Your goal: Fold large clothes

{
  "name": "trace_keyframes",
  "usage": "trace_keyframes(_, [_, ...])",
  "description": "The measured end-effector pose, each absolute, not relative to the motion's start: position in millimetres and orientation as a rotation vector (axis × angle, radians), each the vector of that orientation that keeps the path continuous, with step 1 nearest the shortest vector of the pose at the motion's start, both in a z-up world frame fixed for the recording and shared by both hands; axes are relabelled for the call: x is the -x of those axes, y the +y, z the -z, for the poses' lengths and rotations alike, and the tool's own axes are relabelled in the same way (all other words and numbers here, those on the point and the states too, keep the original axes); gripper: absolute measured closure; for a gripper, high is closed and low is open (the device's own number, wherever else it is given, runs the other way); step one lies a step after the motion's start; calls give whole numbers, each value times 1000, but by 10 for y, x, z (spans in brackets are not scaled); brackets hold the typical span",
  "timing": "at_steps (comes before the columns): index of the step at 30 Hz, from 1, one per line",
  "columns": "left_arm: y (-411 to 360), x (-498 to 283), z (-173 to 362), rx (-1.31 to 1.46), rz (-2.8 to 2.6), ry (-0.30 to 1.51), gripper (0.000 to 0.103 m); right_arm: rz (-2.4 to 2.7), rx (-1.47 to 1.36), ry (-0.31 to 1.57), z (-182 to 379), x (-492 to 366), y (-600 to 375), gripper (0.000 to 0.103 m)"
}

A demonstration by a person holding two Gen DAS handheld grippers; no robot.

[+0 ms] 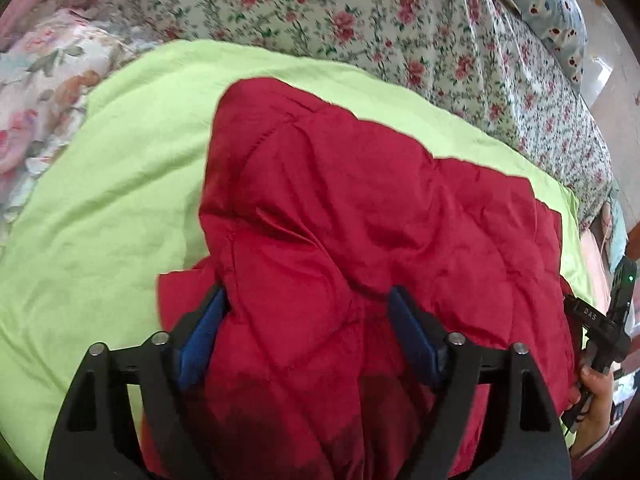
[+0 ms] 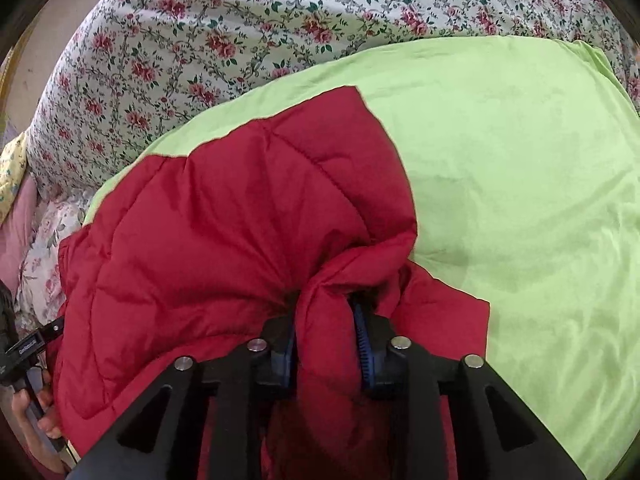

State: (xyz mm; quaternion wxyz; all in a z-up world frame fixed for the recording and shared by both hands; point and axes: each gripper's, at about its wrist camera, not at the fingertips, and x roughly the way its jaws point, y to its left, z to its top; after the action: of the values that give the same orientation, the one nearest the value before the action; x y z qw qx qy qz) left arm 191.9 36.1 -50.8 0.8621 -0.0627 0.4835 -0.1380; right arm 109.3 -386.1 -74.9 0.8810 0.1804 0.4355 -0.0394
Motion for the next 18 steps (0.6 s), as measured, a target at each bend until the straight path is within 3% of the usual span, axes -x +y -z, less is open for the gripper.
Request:
trace_keyframes(2, [416,-1905,458,135,271,1004,19,88,-367,895,725,-1057,-3843,60])
trace_keyframes(9, [578,-1791,305,154,249,962,19,105,-346,883,619,-1010,-3807,52])
trace_keyframes(13, [588,-1669,240,143,266,943,19,99,-325,844,486,-865,-3755,32])
trace_keyframes(18, [572,-1500,185,134,279,921,19,93,-291,810,354,-659,-3669,31])
